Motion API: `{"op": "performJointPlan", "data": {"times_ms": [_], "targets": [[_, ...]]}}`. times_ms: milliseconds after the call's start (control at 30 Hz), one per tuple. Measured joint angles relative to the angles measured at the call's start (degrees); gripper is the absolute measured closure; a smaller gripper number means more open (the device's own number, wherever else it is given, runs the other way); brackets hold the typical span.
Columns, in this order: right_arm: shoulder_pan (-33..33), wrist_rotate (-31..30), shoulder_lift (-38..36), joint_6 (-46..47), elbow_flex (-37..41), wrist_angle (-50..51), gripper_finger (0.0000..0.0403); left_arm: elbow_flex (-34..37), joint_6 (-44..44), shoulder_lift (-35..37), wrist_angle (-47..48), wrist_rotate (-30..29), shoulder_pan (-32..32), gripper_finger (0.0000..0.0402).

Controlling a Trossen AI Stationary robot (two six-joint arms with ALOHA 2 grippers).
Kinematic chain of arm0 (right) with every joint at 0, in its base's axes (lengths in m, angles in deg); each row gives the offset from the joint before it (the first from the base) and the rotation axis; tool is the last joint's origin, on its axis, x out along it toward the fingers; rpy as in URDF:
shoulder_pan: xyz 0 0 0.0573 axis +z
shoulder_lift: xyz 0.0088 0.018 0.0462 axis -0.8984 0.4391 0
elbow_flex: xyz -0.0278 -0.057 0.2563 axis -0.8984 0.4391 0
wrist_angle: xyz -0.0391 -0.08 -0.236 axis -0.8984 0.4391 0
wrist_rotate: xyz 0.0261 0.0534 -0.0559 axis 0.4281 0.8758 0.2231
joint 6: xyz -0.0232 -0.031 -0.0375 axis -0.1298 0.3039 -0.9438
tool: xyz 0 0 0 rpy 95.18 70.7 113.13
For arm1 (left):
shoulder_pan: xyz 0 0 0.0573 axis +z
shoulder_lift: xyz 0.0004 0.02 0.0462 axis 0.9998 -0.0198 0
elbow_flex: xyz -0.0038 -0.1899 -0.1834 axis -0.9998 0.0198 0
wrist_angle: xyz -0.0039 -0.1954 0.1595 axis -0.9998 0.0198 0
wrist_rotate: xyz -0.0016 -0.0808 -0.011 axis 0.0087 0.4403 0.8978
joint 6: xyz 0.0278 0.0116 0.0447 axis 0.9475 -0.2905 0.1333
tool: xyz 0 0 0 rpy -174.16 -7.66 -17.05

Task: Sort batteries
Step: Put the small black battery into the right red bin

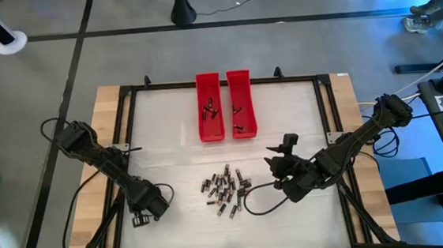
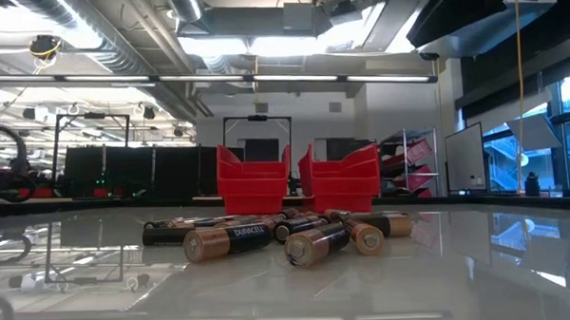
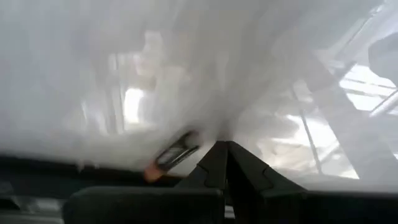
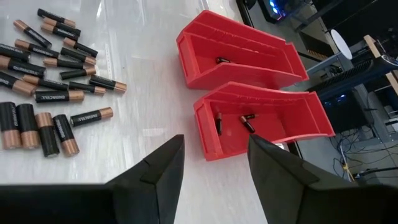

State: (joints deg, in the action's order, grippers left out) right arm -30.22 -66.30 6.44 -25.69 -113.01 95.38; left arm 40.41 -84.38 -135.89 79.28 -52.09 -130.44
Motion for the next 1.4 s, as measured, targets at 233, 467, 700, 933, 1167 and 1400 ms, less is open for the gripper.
{"op": "performJointPlan", "data": {"times_ms": [233,467,700,933,1167,1400], "targets": [[0.0,0.0,0.0,-1.7,0.0,-2.2,0.0226,-6.3,4.7,0.1,8.4,-3.8,1.0,0.0401],[0.0,0.0,0.0,-1.7,0.0,-2.2,0.0226,-7.7,14.5,0.7,11.5,-6.9,2.2,0.0394],[0.0,0.0,0.0,-1.7,0.0,-2.2,0.0226,-7.5,11.8,0.7,17.3,-9.6,6.1,0.0329],[0.0,0.3,0.0,-2.8,0.0,-2.2,0.0226,-7.5,18.8,0.7,17.4,-14.4,6.7,0.0260],[0.0,2.0,0.0,-3.0,0.0,-2.1,0.0226,-7.5,20.9,0.7,19.2,-16.6,6.7,0.0228],[0.0,2.0,0.0,-3.0,0.0,-1.7,0.0226,-1.6,22.0,0.7,14.0,-13.7,6.7,0.0219]]}}
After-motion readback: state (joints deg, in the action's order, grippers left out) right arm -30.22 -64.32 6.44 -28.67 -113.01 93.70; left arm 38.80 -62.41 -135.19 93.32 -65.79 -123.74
